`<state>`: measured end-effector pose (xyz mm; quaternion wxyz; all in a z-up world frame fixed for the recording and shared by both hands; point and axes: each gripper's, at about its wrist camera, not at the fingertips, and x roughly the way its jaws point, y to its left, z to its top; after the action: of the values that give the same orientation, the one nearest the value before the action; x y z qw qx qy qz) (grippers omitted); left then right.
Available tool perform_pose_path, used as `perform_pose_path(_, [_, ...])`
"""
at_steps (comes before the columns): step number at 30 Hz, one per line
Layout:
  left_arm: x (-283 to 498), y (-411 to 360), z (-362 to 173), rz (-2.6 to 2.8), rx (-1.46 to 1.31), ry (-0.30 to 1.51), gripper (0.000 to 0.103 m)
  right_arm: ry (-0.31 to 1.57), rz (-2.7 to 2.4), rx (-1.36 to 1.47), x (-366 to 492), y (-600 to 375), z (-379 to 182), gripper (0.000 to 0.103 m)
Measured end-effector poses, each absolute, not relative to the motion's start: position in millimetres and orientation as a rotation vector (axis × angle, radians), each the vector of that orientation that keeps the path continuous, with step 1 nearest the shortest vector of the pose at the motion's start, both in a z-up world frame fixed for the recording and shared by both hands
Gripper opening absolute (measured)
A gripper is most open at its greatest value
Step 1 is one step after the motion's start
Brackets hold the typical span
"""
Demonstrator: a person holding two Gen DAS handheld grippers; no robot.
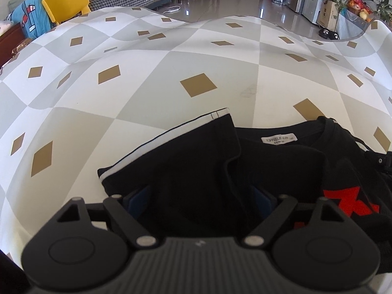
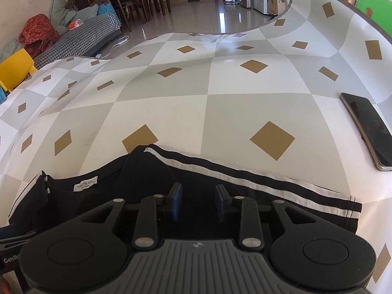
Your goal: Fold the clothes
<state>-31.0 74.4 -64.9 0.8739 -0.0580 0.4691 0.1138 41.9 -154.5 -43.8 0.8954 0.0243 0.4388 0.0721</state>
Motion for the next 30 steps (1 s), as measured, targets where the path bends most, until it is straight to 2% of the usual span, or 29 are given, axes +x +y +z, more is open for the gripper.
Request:
perform_pose_path(1, [-31.2, 74.7, -64.7, 0.244, -0.115, 0.976, 0.081, 0.909, 0.146, 0.042, 41.9, -153.8, -44.6, 0.03])
perform_pose_path(4, [-32.5, 76.7, -63.4, 0.26, -0.111, 0.962, 0.068, 0.905, 0.137, 0.022, 41.7, -151.8, -46.5, 0.032])
perform_pose_path(9, [-36.2, 81.0, -59.6, 0.271, -0.12, 0.939, 0.039, 0.897, 0.13, -0.009, 41.3, -148.3, -47.6, 0.034])
perform_pose_path(12, [-38.2, 85.8, -57.2, 0.28, -0.142, 0.931, 0.031, 0.895, 0.128, -0.013, 41.4, -148.3, -47.9, 0.035])
perform_pose_path(15, [-40.1, 90.0, -54.2, 0.289, -0.16, 0.925, 0.027, 0.893, 0.127, -0.015, 41.3, -148.2, -48.2, 0.036])
perform_pose_path(30, [-60.6, 125.1, -34.7, 0.429, -0.217, 0.883, 0.027, 0.9, 0.099, 0.005, 45.6, -149.8, -49.8, 0.039])
